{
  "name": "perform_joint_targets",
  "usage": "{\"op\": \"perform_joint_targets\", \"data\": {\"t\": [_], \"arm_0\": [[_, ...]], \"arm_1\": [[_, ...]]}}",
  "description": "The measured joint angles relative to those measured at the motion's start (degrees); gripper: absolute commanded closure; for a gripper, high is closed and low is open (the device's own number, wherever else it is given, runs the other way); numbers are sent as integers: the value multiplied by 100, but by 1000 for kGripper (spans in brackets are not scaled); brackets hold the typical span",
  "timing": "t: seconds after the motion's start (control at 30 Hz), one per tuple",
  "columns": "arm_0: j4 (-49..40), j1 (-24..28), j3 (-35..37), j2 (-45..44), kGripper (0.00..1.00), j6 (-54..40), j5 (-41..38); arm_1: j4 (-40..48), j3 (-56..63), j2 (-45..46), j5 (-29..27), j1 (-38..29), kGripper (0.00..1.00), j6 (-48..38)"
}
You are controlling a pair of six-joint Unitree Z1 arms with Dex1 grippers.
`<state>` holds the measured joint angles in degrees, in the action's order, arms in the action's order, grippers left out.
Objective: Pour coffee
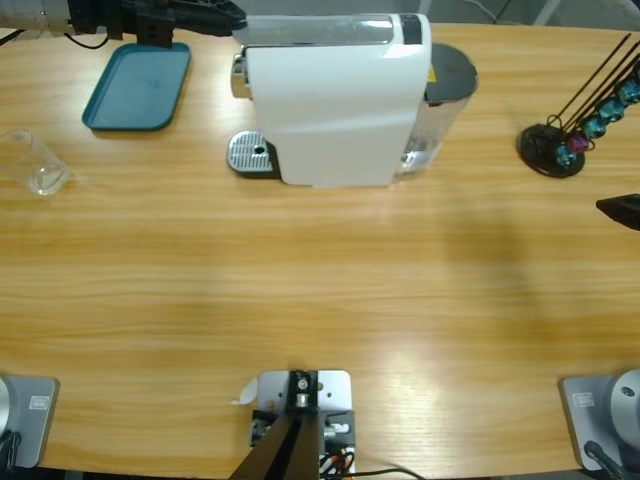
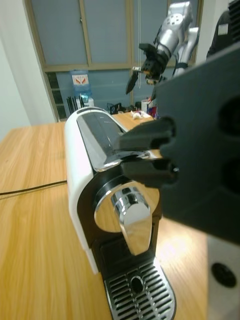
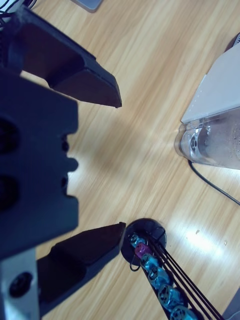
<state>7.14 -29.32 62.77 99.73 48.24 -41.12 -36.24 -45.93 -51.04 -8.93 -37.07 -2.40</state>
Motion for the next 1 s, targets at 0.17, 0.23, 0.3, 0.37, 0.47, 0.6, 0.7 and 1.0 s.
{"op": "perform_joint_targets", "data": {"t": [0.17,0.23,0.3,0.37,0.47,0.6,0.7,1.0], "arm_0": [[211,-230,402,33,1000,320,-125],[272,-430,777,25,1000,345,-143],[272,-556,989,26,894,347,-143],[274,-646,1265,26,118,346,-155],[291,-787,1731,20,11,-106,-133],[328,-1001,1855,-86,0,-1805,-89],[319,-1079,1643,-356,0,-3126,-90],[-1998,-1415,770,-1449,2,-5704,2097]], "arm_1": [[0,0,0,0,0,0,0],[0,0,0,0,0,0,0],[0,0,0,0,0,0,0],[1,0,0,0,0,0,0],[1,0,0,-97,0,0,-48],[76,26,0,-692,0,4,-390],[248,45,-50,-1303,0,115,-670],[1504,297,-595,-1987,1096,279,-918]]}}
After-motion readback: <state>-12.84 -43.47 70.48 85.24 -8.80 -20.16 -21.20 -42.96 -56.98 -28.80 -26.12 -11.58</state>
